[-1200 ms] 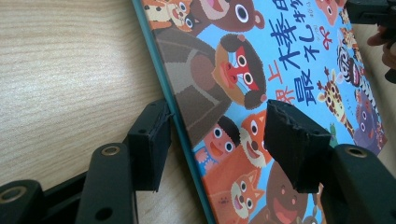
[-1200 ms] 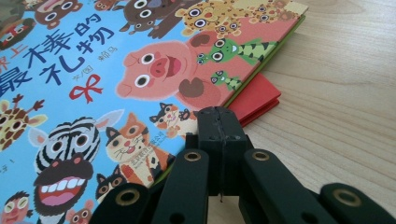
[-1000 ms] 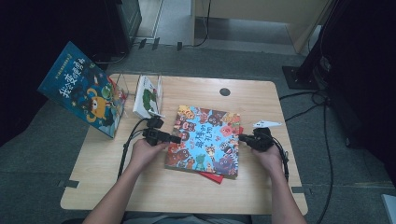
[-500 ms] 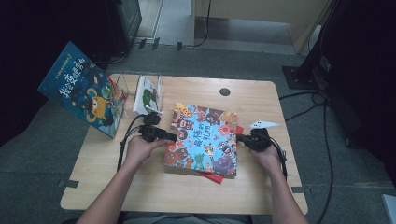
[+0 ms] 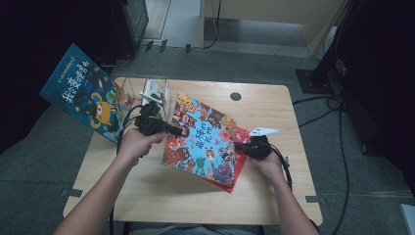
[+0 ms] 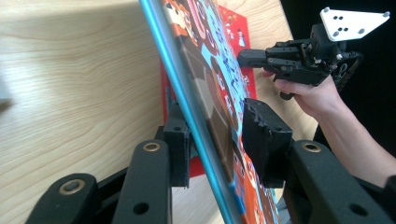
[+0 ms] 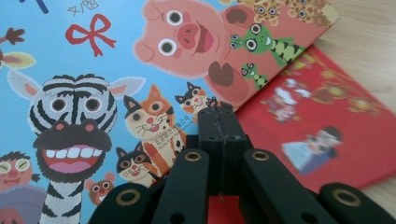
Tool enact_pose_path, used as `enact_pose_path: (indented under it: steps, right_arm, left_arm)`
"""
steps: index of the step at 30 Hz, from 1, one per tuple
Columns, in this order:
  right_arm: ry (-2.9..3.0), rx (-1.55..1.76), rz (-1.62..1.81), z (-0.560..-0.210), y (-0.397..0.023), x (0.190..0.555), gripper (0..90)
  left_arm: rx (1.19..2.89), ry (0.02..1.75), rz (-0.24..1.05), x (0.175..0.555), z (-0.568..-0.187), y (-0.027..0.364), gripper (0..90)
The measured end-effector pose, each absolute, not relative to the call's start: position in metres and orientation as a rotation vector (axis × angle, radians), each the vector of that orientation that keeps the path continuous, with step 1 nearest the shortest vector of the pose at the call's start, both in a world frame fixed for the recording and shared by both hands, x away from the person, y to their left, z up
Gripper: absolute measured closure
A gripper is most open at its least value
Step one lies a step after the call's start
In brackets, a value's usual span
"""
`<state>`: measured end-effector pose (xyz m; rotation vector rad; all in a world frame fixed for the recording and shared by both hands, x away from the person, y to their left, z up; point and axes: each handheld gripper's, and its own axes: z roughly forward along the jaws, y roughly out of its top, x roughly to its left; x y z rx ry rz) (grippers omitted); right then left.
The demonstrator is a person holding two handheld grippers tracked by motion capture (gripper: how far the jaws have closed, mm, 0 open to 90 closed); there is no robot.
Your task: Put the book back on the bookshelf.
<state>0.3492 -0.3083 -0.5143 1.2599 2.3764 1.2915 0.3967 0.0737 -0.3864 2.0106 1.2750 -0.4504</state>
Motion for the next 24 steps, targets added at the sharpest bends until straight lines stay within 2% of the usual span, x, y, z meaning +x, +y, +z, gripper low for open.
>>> enact_pose_path:
  steps: [6,12,18,22,24]
  right_arm:
    - [2.403,1.194,1.281,-0.514,-0.288,0.347,90.0]
    - [2.411,1.15,1.286,-0.514,-0.272,0.344,90.0]
    - [2.415,1.148,1.301,-0.515,-0.271,0.345,90.0]
    - [2.415,1.137,1.304,-0.515,-0.269,0.345,90.0]
    - [2.401,1.156,1.292,-0.515,-0.269,0.346,75.8]
  left_arm:
    - [2.037,1.261,-0.475,0.403,-0.361,0.079,72.4]
    - [2.157,1.311,-0.424,0.409,-0.345,0.071,70.3]
    - [2.186,1.308,-0.454,0.417,-0.339,0.061,71.7]
    - [2.193,1.243,-0.502,0.422,-0.333,0.058,75.0]
    - [2.216,1.239,-0.506,0.426,-0.329,0.057,76.5]
